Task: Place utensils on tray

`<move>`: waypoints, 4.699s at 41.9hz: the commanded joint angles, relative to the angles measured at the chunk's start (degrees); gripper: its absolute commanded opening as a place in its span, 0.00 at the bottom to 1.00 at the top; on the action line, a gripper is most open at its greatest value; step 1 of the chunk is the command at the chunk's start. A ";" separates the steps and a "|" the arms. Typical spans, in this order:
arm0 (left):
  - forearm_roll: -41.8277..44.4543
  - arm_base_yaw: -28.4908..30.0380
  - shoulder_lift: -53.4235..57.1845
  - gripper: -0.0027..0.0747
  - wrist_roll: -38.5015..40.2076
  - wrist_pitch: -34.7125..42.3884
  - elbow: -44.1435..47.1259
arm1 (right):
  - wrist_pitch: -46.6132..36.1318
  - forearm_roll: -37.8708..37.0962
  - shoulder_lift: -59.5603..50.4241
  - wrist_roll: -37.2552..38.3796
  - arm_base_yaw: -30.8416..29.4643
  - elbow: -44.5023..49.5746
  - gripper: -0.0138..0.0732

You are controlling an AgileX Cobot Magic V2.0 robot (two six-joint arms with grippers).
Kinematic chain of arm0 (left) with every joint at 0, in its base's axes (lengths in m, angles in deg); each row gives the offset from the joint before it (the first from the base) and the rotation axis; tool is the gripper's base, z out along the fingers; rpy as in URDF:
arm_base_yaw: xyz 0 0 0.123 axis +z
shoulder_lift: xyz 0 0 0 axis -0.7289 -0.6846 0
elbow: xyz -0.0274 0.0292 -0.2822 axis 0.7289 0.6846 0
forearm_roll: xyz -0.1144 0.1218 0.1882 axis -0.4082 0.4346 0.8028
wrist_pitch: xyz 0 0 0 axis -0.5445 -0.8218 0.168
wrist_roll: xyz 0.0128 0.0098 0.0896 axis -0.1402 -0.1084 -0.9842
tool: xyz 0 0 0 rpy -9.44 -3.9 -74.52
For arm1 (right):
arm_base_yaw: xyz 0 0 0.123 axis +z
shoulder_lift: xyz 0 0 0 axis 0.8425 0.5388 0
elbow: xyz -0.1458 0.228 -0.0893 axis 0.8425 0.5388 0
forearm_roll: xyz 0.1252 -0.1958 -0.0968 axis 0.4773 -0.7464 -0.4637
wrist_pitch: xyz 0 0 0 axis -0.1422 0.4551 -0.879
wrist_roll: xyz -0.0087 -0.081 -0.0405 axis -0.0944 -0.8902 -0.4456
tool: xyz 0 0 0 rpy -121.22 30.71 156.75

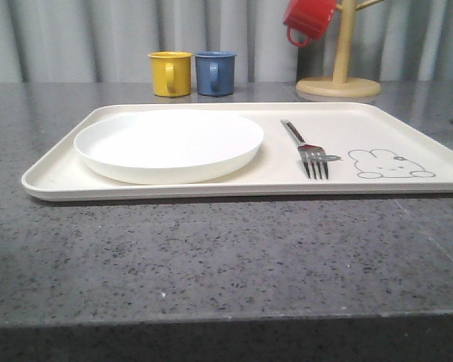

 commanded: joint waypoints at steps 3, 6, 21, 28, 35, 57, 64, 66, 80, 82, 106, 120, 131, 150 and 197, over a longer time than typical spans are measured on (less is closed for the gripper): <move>-0.17 -0.43 -0.19 0.56 0.63 4.49 -1.48 | -2.09 5.89 -0.47 -5.68 -5.18 1.75 0.55; -0.17 -0.43 -0.19 0.56 0.63 4.49 -1.48 | -2.78 6.13 0.94 -5.68 -6.42 2.20 0.55; -0.17 -0.43 -0.19 0.56 0.63 4.49 -1.48 | -6.92 6.13 6.85 -5.73 -6.92 2.20 0.55; -0.17 -0.43 -0.19 0.56 0.63 4.49 -1.48 | -8.81 6.13 8.35 -5.73 -6.92 2.20 0.55; -0.17 -0.43 -0.19 0.56 0.63 4.49 -1.48 | -8.94 5.95 9.67 -5.73 -6.92 2.20 0.55; -0.17 -0.43 -0.19 0.56 0.63 4.53 -1.48 | -5.51 8.12 9.07 -5.80 -5.65 -0.25 0.14; -0.17 -0.43 -0.19 0.56 0.63 4.53 -1.48 | -0.31 12.94 7.62 -5.80 0.53 -5.18 0.14; -0.17 -0.43 -0.19 0.56 0.63 4.53 -1.48 | 0.39 14.10 7.62 -5.80 2.41 -6.17 0.14; -0.17 -0.43 -0.19 0.56 0.63 4.53 -1.48 | -4.37 18.77 11.79 4.10 11.31 -7.08 0.15; -0.17 -0.43 -0.19 0.56 0.63 4.53 -1.48 | -5.93 19.16 12.39 5.57 11.82 -7.08 0.15; -0.17 -0.43 -0.19 0.56 0.63 4.53 -1.48 | -7.30 19.65 12.34 4.21 12.34 -7.21 0.44; -0.17 -0.43 -0.19 0.56 0.63 4.53 -1.48 | 1.39 2.51 1.44 -1.80 4.92 -7.06 0.44; -0.17 -0.43 -0.19 0.56 0.63 4.53 -1.48 | 3.22 -0.91 3.04 -4.17 -7.23 -6.98 0.44; -0.17 -0.43 -0.19 0.56 0.63 4.53 -1.48 | -3.21 -0.80 12.59 -8.00 -11.35 -7.04 0.44; -0.17 -0.43 -0.19 0.56 0.63 4.53 -1.48 | -0.10 9.26 9.56 -8.00 -2.39 -10.67 0.14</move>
